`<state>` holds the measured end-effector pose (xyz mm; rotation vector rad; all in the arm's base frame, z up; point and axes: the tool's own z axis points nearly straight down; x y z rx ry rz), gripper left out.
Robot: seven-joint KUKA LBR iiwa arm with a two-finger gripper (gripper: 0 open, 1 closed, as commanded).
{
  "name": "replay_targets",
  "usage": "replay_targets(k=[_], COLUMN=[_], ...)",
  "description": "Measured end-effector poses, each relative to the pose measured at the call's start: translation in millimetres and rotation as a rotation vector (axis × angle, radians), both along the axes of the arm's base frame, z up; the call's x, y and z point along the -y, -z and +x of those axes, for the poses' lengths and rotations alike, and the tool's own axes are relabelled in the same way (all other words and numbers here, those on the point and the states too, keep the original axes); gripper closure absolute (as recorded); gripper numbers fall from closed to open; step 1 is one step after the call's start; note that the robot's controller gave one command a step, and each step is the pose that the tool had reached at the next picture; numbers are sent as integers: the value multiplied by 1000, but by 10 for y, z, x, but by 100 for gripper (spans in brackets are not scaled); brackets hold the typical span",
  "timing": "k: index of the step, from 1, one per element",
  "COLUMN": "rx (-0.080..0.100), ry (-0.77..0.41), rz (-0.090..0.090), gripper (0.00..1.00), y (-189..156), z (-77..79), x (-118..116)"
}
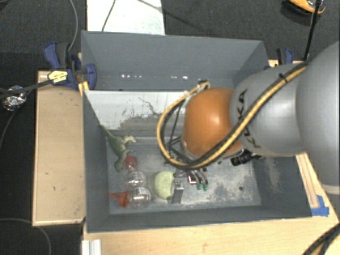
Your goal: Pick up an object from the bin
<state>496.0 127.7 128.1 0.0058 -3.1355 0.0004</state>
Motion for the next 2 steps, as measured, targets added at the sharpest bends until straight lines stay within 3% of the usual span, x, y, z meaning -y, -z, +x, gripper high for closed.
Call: replay_targets(k=[1,2], rx=[8,7], ry=[4,270], rz=[1,3], gripper=[0,100], y=[-44,480], z=[18,-21], x=[6,210])
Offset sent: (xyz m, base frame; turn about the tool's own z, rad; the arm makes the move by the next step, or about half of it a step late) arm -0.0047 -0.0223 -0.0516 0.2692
